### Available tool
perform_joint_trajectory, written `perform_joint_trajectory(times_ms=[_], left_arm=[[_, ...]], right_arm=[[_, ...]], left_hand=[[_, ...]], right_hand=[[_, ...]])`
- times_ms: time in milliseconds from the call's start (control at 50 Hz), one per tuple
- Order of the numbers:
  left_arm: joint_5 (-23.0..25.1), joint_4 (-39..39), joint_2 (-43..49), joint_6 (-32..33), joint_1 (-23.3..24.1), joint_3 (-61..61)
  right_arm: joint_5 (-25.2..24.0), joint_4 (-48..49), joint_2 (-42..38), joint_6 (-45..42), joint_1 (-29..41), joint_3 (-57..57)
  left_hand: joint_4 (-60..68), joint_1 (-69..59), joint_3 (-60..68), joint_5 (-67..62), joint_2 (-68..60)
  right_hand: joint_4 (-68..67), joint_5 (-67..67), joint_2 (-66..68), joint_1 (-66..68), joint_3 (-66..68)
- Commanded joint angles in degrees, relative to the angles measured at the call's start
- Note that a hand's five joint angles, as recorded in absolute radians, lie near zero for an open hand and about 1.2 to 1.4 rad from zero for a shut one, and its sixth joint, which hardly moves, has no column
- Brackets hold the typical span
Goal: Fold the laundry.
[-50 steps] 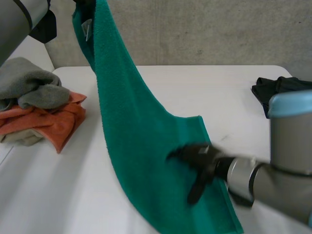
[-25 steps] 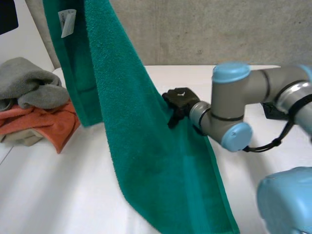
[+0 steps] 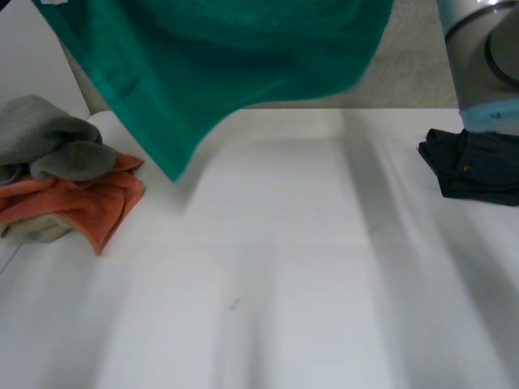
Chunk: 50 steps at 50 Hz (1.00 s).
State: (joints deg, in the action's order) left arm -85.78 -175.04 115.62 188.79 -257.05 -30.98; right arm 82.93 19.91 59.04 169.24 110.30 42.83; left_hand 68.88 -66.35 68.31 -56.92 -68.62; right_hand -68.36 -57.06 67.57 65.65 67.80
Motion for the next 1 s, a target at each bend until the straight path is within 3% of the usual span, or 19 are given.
perform_joint_trajectory(times_ms=[20,160,300,360,420,480,540,600,620,640,860,1000], left_arm=[[-1.5,-1.5,1.5,-0.2,-0.6,-8.0],[2.4,-4.1,3.5,0.1,-1.2,-25.2],[3.6,-7.8,7.8,1.1,-1.3,-35.3],[3.4,-8.3,7.9,1.9,-1.7,-37.2],[3.8,-8.2,6.8,2.6,-2.3,-38.3],[4.1,-7.8,5.6,2.9,-2.6,-39.5],[4.7,-7.1,4.4,3.0,-2.8,-40.9],[5.5,-6.5,3.6,3.0,-3.0,-42.0],[6.0,-6.0,3.0,3.0,-2.9,-42.7],[6.2,-5.8,2.8,3.0,-2.9,-43.0],[6.5,-4.4,-2.1,6.1,-2.7,-48.2],[6.9,-3.5,-2.5,7.9,-3.1,-48.4]], right_arm=[[-2.2,-2.6,1.4,-0.4,-2.5,15.8],[-5.8,-5.8,-4.0,-1.9,-3.5,27.6],[-6.4,-6.8,-11.7,-5.9,-3.9,29.4],[-5.0,-9.0,-12.9,-7.3,-4.7,29.0],[-3.0,-11.5,-12.8,-6.6,-5.9,28.3],[-1.9,-13.0,-13.0,-5.0,-7.3,27.4],[-1.8,-14.3,-13.3,-3.7,-8.5,26.7],[-2.3,-16.4,-14.0,-2.4,-9.7,25.8],[-3.0,-17.5,-14.0,-1.8,-10.2,25.6],[-3.4,-17.9,-13.9,-1.6,-10.5,25.6],[-12.2,-21.6,-9.2,-4.5,-14.1,27.5],[-14.1,-23.2,-9.6,-10.5,-14.3,27.3]], left_hand=[[11.1,-13.6,11.7,-13.1,-11.4],[11.1,-13.6,11.7,-13.1,-11.4],[11.1,-13.6,11.7,-13.1,-11.4],[11.1,-13.6,11.7,-13.1,-11.4],[11.1,-13.6,11.7,-13.1,-11.4],[11.1,-13.6,11.7,-13.1,-11.4],[11.1,-13.6,11.7,-13.1,-11.4],[11.1,-13.6,11.7,-13.1,-11.4],[11.1,-13.6,11.7,-13.1,-11.4],[11.1,-13.6,11.7,-13.1,-11.4],[11.1,-13.6,11.7,-13.1,-11.4],[11.1,-13.6,11.7,-13.1,-11.4]], right_hand=[[-11.6,-12.9,12.4,14.4,12.2],[-11.6,-12.9,12.4,14.4,12.2],[-11.6,-12.9,12.4,14.4,12.2],[3.5,2.2,-2.7,-0.7,-2.9],[28.9,27.6,-28.1,-26.2,-28.3],[32.4,31.2,-31.7,-29.7,-31.9],[29.9,28.6,-29.2,-27.2,-29.4],[7.8,6.5,-7.0,-5.1,-7.2],[-8.3,-9.6,9.0,11.0,8.8],[-11.6,-12.9,12.4,14.3,12.2],[-11.6,-12.9,12.4,14.4,12.2],[-11.6,-12.9,12.4,14.4,12.2]])
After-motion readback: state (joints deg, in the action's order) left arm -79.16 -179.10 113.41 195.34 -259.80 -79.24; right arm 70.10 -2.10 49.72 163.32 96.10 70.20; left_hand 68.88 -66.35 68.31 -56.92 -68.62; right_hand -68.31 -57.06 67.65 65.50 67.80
